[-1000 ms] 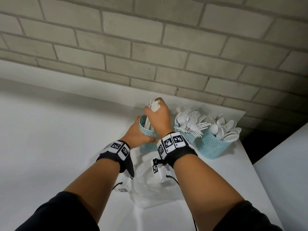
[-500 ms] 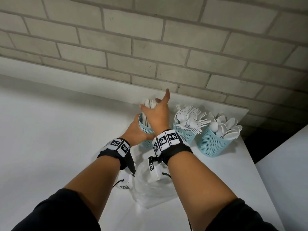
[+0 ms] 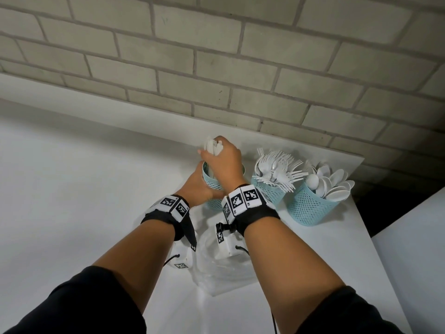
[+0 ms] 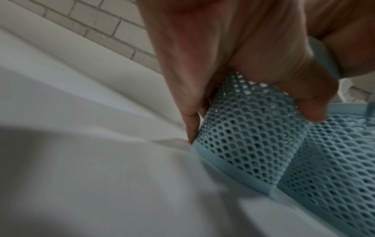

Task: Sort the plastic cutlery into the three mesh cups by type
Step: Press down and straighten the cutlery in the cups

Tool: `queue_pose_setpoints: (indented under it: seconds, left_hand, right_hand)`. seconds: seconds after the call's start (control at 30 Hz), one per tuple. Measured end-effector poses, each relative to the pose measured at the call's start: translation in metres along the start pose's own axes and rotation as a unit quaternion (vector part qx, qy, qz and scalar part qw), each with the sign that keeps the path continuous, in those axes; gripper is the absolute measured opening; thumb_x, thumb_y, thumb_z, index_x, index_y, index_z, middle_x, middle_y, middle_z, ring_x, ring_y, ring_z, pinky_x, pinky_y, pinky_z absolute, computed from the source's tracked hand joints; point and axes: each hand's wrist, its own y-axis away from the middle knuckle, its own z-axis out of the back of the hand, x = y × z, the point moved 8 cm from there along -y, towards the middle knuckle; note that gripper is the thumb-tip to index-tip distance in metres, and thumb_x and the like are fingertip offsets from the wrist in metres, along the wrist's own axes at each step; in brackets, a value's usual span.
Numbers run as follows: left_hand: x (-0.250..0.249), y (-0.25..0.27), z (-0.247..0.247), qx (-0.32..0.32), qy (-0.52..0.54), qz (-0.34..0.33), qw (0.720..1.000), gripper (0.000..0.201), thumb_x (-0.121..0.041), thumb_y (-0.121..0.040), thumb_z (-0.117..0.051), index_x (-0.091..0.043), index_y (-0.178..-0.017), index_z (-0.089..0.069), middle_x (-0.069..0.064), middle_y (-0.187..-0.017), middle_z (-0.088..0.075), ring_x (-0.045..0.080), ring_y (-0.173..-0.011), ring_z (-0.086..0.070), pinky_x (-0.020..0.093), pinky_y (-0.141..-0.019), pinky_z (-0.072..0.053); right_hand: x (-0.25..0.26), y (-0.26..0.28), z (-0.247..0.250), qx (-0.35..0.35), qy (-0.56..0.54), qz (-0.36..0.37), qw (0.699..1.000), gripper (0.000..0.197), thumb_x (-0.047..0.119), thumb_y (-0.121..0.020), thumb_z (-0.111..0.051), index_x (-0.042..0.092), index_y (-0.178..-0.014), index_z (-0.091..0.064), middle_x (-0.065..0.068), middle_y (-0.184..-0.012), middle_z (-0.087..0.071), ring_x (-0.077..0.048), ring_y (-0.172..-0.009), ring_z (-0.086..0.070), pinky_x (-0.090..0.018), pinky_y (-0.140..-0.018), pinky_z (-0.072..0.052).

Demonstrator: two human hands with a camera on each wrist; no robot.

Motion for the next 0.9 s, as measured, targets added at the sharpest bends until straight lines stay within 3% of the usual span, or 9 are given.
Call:
queue_pose_setpoints:
  seconds: [0.07, 0.17, 0.33, 0.47, 0.57, 0.67, 0.73, 0.83, 0.9]
  left_hand:
    - [0.004, 0.001, 0.002, -0.007, -0.006, 0.011, 1.000, 0.107, -0.031, -0.046, -0.088, -0.017, -0.135, -0.029, 0.003, -0.123, -0.057, 0.017, -0.113, -0.058, 0.042, -0.099, -0.048]
    - [0.005, 0.001, 0.001, -0.008, -0.017, 0.003, 1.000, 0.107, -0.031, -0.047, -0.088, -0.016, -0.135, -0.029, 0.004, -0.123, -0.056, 0.018, -0.114, -0.057, 0.046, -0.100, -0.047]
    - [0.004, -0.003, 0.002, -0.012, -0.023, -0.009, 1.000, 0.109, -0.033, -0.047, -0.087, -0.016, -0.137, -0.027, 0.000, -0.126, -0.053, 0.013, -0.116, -0.054, 0.040, -0.102, -0.045]
    - [0.008, -0.003, 0.003, -0.011, -0.024, 0.000, 1.000, 0.111, -0.039, -0.046, -0.089, -0.019, -0.137, -0.030, -0.002, -0.124, -0.056, 0.013, -0.115, -0.056, 0.042, -0.100, -0.047]
    - [0.005, -0.004, 0.003, -0.005, -0.030, 0.003, 1.000, 0.115, -0.046, -0.044, -0.090, -0.017, -0.138, -0.029, -0.002, -0.125, -0.055, 0.013, -0.115, -0.056, 0.042, -0.100, -0.047]
    - [0.004, -0.007, 0.004, 0.008, -0.025, -0.001, 1.000, 0.120, -0.047, -0.042, -0.091, -0.017, -0.139, -0.029, 0.001, -0.129, -0.055, 0.016, -0.118, -0.055, 0.046, -0.102, -0.045]
    - [0.002, -0.008, 0.003, 0.017, -0.026, -0.002, 1.000, 0.120, -0.046, -0.042, -0.092, -0.015, -0.139, -0.030, 0.003, -0.128, -0.055, 0.017, -0.119, -0.055, 0.047, -0.102, -0.045]
    - [-0.003, -0.009, 0.001, 0.037, -0.023, -0.005, 0.999, 0.119, -0.043, -0.044, -0.090, -0.012, -0.141, -0.028, 0.004, -0.130, -0.055, 0.015, -0.120, -0.054, 0.038, -0.103, -0.044]
    - [-0.007, -0.010, 0.003, 0.034, -0.029, -0.008, 0.999, 0.121, -0.050, -0.041, -0.090, -0.012, -0.140, -0.030, 0.004, -0.129, -0.054, 0.016, -0.118, -0.055, 0.038, -0.103, -0.045]
  right_hand:
    - [-0.002, 0.000, 0.009, -0.042, -0.067, -0.010, 0.997, 0.025, 0.027, -0.079, -0.070, 0.024, -0.068, -0.048, 0.000, -0.063, -0.058, -0.021, -0.058, -0.059, -0.033, -0.056, -0.052]
    - [-0.004, 0.000, 0.013, -0.064, -0.125, -0.029, 0.990, 0.027, 0.031, -0.073, -0.077, 0.023, -0.075, -0.050, -0.004, -0.070, -0.062, -0.023, -0.061, -0.063, -0.041, -0.063, -0.057]
    - [-0.009, 0.004, 0.025, -0.106, -0.213, -0.044, 0.970, 0.066, 0.027, -0.070, -0.081, 0.019, -0.123, -0.043, -0.003, -0.112, -0.056, -0.013, -0.097, -0.057, -0.016, -0.076, -0.048]
    - [-0.013, 0.003, 0.024, -0.117, -0.166, -0.049, 0.978, 0.099, 0.025, -0.070, -0.081, 0.022, -0.146, -0.018, -0.005, -0.141, -0.042, -0.016, -0.131, -0.040, -0.029, -0.104, -0.039]
    - [-0.012, 0.000, 0.019, -0.101, -0.121, -0.049, 0.986, 0.116, 0.023, -0.069, -0.082, 0.020, -0.150, 0.000, -0.007, -0.155, -0.020, -0.019, -0.143, -0.021, -0.033, -0.115, -0.025]
    - [-0.014, -0.001, 0.010, -0.063, -0.099, -0.075, 0.990, 0.123, 0.017, -0.069, -0.082, 0.023, -0.149, 0.011, -0.013, -0.153, -0.022, -0.024, -0.140, -0.028, -0.036, -0.112, -0.029]
    - [-0.015, -0.002, 0.012, -0.087, -0.082, -0.082, 0.989, 0.123, 0.015, -0.068, -0.082, 0.021, -0.149, 0.011, -0.016, -0.149, -0.029, -0.028, -0.138, -0.032, -0.042, -0.112, -0.032]
    - [-0.015, -0.004, 0.000, -0.043, -0.025, -0.092, 0.995, 0.128, 0.032, -0.066, -0.081, 0.028, -0.146, 0.020, -0.017, -0.137, -0.047, -0.033, -0.128, -0.045, -0.047, -0.107, -0.037]
    - [-0.020, -0.007, -0.001, -0.041, -0.005, -0.108, 0.993, 0.122, 0.031, -0.071, -0.077, 0.026, -0.146, 0.020, -0.016, -0.123, -0.060, -0.034, -0.114, -0.056, -0.046, -0.098, -0.046]
